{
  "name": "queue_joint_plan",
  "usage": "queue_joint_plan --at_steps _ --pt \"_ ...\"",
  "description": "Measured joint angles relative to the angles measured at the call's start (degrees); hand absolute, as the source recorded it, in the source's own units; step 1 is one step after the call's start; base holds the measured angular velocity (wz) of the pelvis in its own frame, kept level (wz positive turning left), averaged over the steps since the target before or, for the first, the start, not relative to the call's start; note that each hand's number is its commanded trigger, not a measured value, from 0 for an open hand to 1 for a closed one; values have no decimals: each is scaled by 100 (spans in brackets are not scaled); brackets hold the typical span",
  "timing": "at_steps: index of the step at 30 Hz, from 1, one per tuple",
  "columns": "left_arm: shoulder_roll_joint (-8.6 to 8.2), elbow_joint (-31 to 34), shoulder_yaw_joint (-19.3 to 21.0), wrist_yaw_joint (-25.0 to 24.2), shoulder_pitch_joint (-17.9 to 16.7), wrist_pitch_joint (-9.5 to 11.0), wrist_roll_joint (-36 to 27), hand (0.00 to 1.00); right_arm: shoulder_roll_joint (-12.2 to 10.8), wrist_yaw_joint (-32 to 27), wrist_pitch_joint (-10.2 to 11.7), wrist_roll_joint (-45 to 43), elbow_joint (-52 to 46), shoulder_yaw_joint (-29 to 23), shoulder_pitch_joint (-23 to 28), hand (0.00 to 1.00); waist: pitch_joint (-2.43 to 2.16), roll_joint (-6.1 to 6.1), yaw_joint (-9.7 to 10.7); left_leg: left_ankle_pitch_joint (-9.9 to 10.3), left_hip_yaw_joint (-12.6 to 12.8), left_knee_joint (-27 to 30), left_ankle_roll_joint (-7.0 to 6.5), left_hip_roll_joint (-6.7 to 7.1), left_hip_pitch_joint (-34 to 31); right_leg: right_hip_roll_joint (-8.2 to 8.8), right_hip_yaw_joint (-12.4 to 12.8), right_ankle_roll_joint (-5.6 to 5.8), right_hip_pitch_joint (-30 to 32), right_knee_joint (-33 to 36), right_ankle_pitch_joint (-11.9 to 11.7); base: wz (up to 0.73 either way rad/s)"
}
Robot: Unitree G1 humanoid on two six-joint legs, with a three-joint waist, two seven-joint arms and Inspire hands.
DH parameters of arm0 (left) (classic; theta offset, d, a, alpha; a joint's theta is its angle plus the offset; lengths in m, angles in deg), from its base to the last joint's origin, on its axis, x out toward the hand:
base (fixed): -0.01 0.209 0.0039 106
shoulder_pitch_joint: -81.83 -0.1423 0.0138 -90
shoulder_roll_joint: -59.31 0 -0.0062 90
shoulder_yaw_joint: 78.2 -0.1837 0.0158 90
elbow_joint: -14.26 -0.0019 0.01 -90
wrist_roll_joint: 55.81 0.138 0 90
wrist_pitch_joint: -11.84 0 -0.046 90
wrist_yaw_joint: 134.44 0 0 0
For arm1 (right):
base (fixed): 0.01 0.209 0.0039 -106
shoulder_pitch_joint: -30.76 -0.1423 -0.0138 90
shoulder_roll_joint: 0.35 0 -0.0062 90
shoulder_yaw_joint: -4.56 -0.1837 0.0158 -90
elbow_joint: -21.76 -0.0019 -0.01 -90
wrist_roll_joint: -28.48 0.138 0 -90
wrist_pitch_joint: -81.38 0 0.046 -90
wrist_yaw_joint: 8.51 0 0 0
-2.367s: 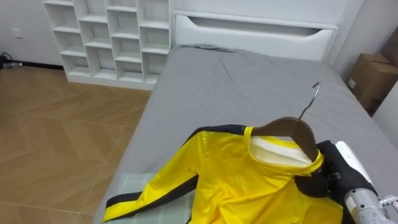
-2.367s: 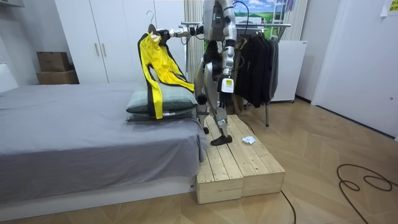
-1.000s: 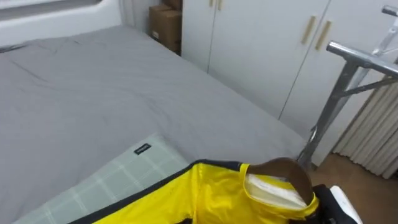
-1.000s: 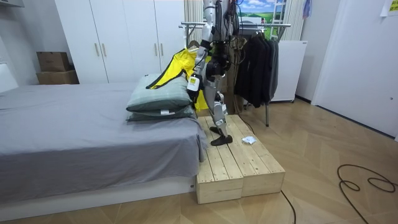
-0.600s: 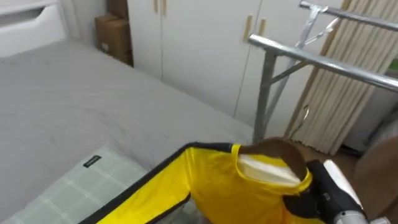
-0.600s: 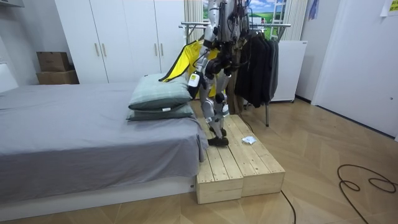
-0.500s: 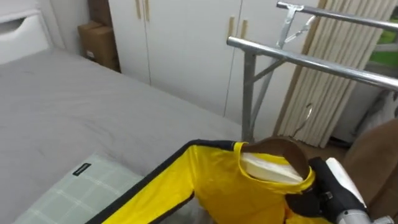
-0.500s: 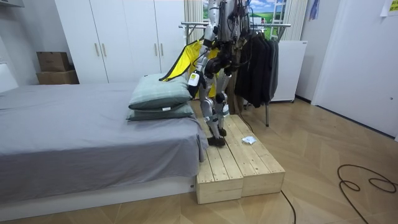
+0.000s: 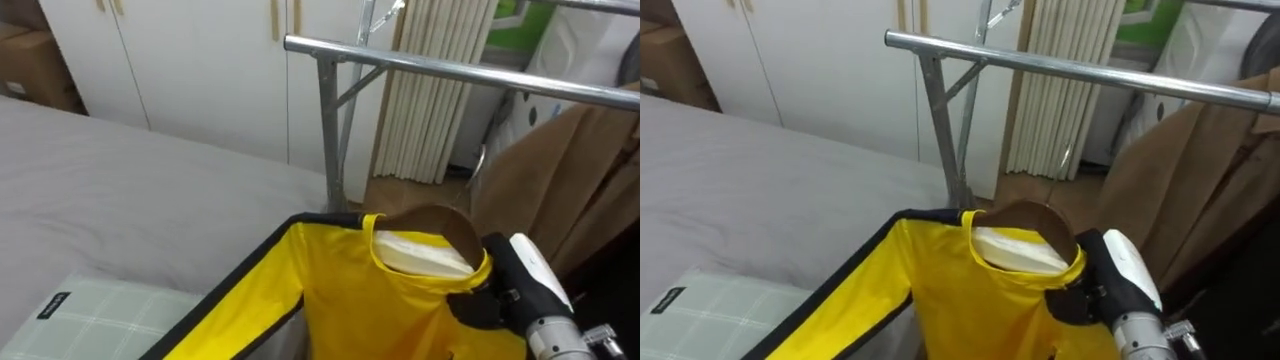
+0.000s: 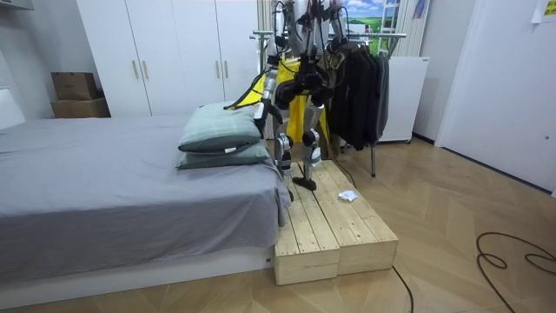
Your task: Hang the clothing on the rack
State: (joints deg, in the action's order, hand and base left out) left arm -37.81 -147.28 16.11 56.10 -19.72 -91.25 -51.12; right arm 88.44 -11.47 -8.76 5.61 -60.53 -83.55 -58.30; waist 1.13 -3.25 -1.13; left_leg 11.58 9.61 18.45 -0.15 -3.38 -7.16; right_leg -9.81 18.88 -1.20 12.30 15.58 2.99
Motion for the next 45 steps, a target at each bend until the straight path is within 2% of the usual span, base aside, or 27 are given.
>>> queue_joint_plan --at_steps 2,3,4,6,12,17,20,23,25,28,34,37,42,45 --pt "-16 -38 14 -1 2 -78 0 0 -39 1 -18 -1 0 46 43 100 -1 -8 -22 26 194 -40 -3 -40 51 61 -116 -19 69 -1 -48 -53" --pt "-32 -49 56 -6 1 -90 0 0 -39 2 -50 -8 3 60 57 100 26 4 -23 31 290 -66 -1 -68 117 138 -347 -47 87 10 -58 -31" --pt "-30 -48 138 -6 11 -108 0 0 -37 2 -88 -16 3 60 79 100 31 6 12 41 297 -69 8 -50 134 134 -353 -77 74 14 -43 -18" --pt "-27 -48 232 -6 28 -112 4 0 -37 23 -122 -6 -35 60 80 100 36 -17 77 53 284 -120 28 -19 133 100 -247 -101 78 2 -36 -4" --pt "-27 -41 462 -24 105 -165 68 0 -32 321 -238 -31 -486 65 -79 100 28 -34 71 0 296 -312 61 -10 197 -16 18 -183 43 -94 -113 -15" --pt "-17 46 567 -110 147 -165 207 0 -18 370 -239 -16 -505 -5 -224 100 26 -49 99 0 268 -394 66 -12 288 -40 64 -192 -55 -166 -113 -6" --pt "-14 232 659 -120 154 -165 279 0 -3 541 -245 3 -638 -76 -241 100 17 -105 97 -7 260 -483 69 -4 289 -32 37 -198 -43 -181 -118 0" --pt "-9 229 679 -106 200 -164 307 0 132 663 -259 39 -641 -91 -462 100 21 -154 76 -22 250 -496 87 6 375 -13 -58 -244 -82 -165 -132 0" --pt "23 216 664 -97 196 -164 307 0 325 696 -305 39 -641 -90 -731 100 28 -211 49 -20 236 -531 89 2 445 2 -150 -295 -142 -184 -117 3" --pt "62 220 661 -99 195 -164 307 0 534 736 -341 42 -655 -90 -1051 100 23 -252 46 -29 165 -569 104 -8 505 3 -180 -312 -229 -245 -114 11" --pt "138 235 622 -114 196 -162 307 0 580 919 -352 2 -660 -73 -1154 100 19 -261 -77 -9 56 -577 147 -39 582 -5 -322 -442 -333 -279 -105 8" --pt "142 288 608 -115 196 -161 336 0 580 1028 -353 3 -660 -44 -1189 100 18 -263 -127 -7 4 -581 153 -45 569 -8 -337 -462 -333 -279 -88 9" --pt "171 349 600 -279 195 -139 735 0 732 1263 -414 -238 -640 80 -1341 100 6 -295 -401 -23 -104 -607 176 -44 626 -33 -323 -506 -396 -277 -74 4" --pt "224 349 605 -364 195 -136 735 0 833 1400 -442 -126 -619 153 -1465 100 3 -328 -412 -24 -217 -603 179 -28 693 -30 -340 -494 -472 -291 15 16"
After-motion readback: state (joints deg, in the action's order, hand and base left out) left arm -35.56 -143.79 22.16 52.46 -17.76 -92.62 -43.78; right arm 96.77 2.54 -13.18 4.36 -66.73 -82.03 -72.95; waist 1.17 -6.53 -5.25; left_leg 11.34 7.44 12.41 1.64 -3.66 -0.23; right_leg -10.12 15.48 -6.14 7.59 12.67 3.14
